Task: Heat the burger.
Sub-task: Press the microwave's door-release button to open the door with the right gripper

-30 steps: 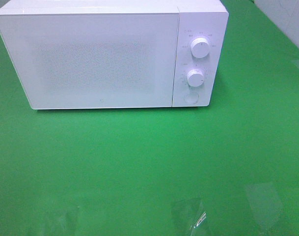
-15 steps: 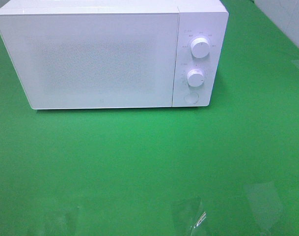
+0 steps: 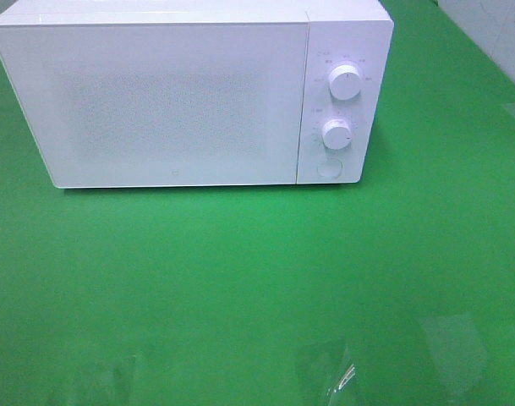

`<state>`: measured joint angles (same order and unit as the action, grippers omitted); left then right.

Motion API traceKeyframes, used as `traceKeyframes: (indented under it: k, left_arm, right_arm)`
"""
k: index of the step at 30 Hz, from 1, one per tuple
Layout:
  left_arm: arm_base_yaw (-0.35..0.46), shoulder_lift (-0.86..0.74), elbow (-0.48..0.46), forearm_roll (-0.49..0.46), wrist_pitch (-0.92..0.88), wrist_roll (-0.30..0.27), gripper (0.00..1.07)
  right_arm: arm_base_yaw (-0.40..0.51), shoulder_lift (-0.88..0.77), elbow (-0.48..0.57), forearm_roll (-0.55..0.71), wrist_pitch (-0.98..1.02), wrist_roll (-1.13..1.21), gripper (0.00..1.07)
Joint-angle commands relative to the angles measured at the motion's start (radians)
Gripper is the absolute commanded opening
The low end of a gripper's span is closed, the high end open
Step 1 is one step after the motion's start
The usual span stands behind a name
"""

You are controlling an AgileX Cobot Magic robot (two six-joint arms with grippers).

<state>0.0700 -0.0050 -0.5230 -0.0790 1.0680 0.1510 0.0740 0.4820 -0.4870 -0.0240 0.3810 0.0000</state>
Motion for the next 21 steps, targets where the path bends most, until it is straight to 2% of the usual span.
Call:
traceKeyframes:
  k: [1, 7, 10, 14, 17, 21]
  left_arm:
    - [0.004, -0.016, 0.004, -0.001, 0.003, -0.005, 0.98]
    - [0.004, -0.016, 0.004, -0.001, 0.003, -0.005, 0.98]
    - [0.004, -0.016, 0.004, -0.001, 0.003, -0.005, 0.98]
    - [0.004, -0.016, 0.004, -0.001, 0.003, -0.005, 0.98]
    - [0.004, -0.016, 0.004, -0.001, 0.003, -0.005, 0.98]
    - [0.004, -0.016, 0.004, -0.001, 0.003, -0.005, 0.98]
  right_arm:
    - [-0.004, 0.029, 0.007, 0.003, -0.078, -0.007, 0.76]
    - [-0.004, 0.222, 0.013, 0.004, -0.316, -0.006, 0.76]
    - [-0.004, 0.242, 0.013, 0.004, -0.340, -0.006, 0.76]
    - [-0.004, 0.390, 0.013, 0.003, -0.523, -0.006, 0.76]
    - [-0.004, 0.416, 0.013, 0.003, -0.557, -0.006, 0.76]
    - [-0.004, 0.563, 0.013, 0.003, -0.754, -0.006, 0.76]
